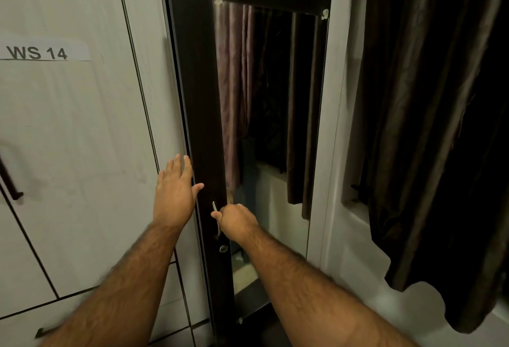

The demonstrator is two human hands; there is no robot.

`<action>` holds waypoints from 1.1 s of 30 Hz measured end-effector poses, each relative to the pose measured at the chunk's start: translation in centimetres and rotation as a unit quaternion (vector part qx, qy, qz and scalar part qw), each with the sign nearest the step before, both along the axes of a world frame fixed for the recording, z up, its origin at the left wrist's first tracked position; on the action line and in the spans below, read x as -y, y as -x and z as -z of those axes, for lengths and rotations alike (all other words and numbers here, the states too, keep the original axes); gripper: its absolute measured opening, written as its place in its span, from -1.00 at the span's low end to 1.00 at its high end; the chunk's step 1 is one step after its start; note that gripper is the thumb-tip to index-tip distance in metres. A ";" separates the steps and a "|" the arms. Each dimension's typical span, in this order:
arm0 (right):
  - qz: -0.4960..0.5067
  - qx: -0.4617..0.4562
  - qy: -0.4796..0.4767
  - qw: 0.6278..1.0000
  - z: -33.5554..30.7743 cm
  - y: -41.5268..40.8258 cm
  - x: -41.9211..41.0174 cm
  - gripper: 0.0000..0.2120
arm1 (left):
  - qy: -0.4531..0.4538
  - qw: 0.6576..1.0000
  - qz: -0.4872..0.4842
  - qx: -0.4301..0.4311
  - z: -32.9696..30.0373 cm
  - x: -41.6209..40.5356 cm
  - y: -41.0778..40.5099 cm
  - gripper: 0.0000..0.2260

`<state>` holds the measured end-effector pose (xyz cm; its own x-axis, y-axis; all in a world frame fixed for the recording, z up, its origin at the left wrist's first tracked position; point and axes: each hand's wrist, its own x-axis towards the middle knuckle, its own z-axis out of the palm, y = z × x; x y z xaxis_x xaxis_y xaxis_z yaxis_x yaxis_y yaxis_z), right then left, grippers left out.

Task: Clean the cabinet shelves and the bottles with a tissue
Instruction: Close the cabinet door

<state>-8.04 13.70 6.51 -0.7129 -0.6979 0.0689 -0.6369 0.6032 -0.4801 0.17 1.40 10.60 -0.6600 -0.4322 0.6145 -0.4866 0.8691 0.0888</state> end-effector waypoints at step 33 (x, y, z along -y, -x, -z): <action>0.005 -0.173 0.140 0.975 5.6 0.6 1.7 -0.68 | -0.039 0.992 -0.105 0.055 5.7 2.0 0.1 -0.39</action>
